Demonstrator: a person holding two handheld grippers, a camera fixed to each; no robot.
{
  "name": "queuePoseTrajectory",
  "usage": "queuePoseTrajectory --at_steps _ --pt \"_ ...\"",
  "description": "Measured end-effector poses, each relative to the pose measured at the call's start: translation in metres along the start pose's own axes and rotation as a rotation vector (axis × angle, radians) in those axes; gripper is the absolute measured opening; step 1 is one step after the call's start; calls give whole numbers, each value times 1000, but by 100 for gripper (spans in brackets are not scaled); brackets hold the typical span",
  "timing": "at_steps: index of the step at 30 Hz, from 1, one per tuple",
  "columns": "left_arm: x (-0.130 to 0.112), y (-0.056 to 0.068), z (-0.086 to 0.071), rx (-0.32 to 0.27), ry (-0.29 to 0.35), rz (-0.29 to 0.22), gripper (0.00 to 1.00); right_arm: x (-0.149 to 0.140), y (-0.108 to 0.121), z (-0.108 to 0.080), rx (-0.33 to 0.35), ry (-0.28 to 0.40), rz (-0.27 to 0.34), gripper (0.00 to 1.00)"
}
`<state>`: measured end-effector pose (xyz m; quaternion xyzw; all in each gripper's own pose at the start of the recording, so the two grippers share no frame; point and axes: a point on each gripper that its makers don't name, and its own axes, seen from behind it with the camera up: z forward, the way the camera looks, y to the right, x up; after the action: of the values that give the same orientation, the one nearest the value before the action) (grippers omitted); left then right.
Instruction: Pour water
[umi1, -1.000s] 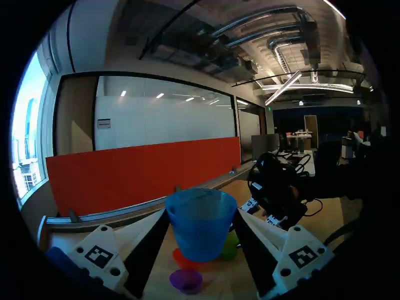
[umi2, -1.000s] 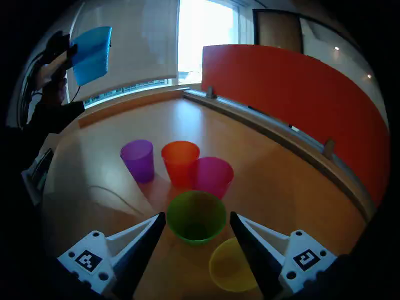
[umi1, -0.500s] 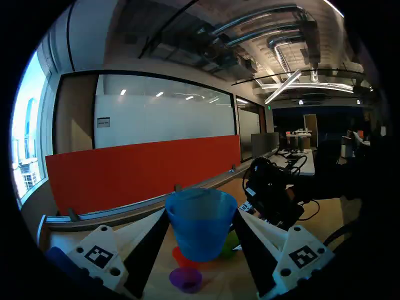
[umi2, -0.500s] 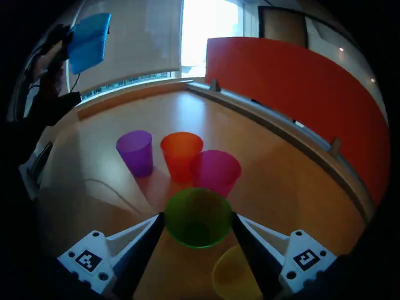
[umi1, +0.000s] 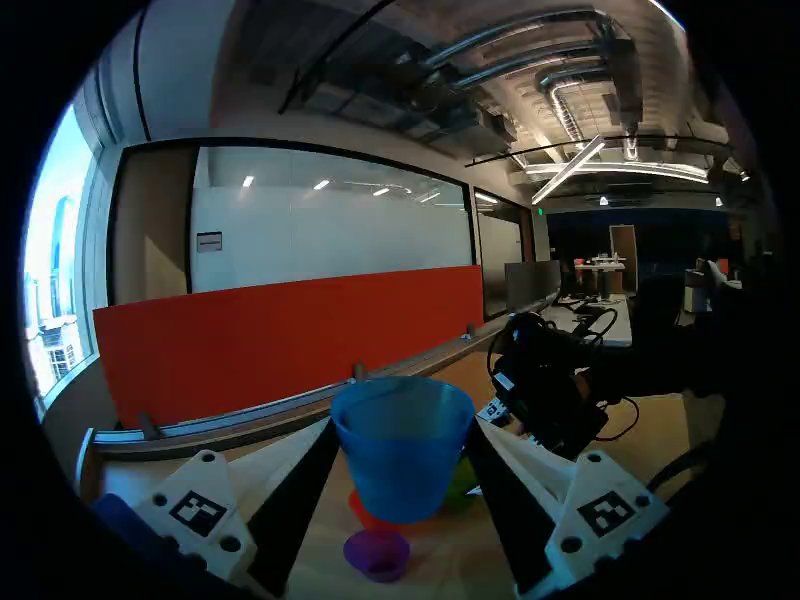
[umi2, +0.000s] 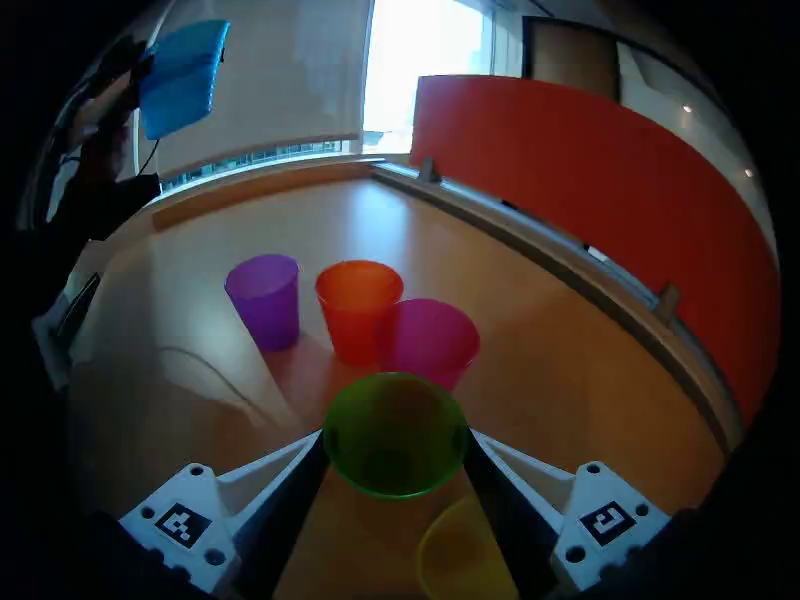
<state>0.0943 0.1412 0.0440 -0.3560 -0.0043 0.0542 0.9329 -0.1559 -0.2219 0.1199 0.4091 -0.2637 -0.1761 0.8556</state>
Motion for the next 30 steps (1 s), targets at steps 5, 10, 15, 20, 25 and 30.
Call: queuePoseTrajectory --at_steps 5,10,15,20,25,30 --pt "1 -2 0 2 -3 2 85 9 -3 -10 10 26 19 93" --pt "2 -1 1 1 -10 -7 86 24 -7 -26 4 70 17 93" --pt "6 0 -1 2 -10 -11 86 45 -14 -46 -3 131 16 93" --pt "7 3 -2 2 -9 -11 86 64 -23 -67 -4 204 31 93" --pt "9 5 -3 4 -12 -9 85 79 -30 -84 -7 269 39 93" --pt "12 7 -3 0 -7 -13 86 95 -38 -101 -10 339 43 93"
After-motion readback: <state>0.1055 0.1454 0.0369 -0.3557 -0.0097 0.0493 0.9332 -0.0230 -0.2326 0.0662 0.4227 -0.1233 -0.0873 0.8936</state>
